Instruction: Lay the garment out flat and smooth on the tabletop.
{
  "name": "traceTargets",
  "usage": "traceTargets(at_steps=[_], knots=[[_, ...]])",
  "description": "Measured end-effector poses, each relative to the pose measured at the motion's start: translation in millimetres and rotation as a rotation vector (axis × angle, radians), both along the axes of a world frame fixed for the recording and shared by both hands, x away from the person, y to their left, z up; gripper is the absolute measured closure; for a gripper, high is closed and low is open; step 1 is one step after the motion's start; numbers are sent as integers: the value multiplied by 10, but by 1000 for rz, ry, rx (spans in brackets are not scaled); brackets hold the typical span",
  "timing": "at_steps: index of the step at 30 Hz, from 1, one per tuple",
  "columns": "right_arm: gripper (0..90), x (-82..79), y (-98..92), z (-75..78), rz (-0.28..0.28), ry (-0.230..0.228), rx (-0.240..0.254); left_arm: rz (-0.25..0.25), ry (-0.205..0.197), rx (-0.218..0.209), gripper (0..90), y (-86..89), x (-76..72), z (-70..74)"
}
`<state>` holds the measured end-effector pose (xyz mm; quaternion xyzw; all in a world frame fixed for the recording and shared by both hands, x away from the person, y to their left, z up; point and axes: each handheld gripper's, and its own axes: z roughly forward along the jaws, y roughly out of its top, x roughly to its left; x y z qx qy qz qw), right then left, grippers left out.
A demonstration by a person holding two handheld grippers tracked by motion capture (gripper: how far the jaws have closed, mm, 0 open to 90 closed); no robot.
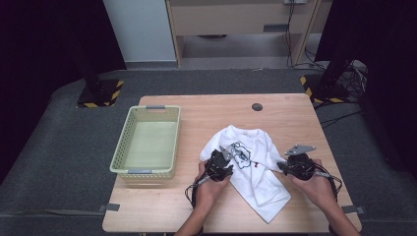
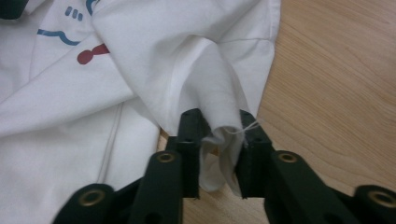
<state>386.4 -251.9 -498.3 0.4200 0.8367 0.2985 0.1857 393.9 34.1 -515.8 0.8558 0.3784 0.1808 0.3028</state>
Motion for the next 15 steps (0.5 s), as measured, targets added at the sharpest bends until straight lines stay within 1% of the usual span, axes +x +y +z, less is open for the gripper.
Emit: traceTargets(at_steps=[2,3,4,6,8,9,10,12,14,15], knots=[[829,26,-27,1,-3,2,3,6,-3,5,735,16,29,-11],[844,56,-65,8,-10,9,16,7,14,-11,789,41,64,-11],[844,56,-65,8,-10,9,16,7,14,-11,803,41,64,-11],[851,85,-106,10,-15,20,27,3,17,-4,815,64,103,-9],[852,113,-158,1,-18,27,24,9,19,1,824,104,152,4],[853,145,-223,-12,-40,37,45,19,19,5,826,141,194,9],[853,167,-259,-22,-50,43,49,25,23,5,828,163,218,10],[853,194,-292,-36,-60,42,45,29,26,6,828,187,243,11],[854,261,-373,-67,-87,45,47,35,27,8,829,212,269,18],[852,320,-439,-82,-108,50,44,39,32,7,830,235,288,23]])
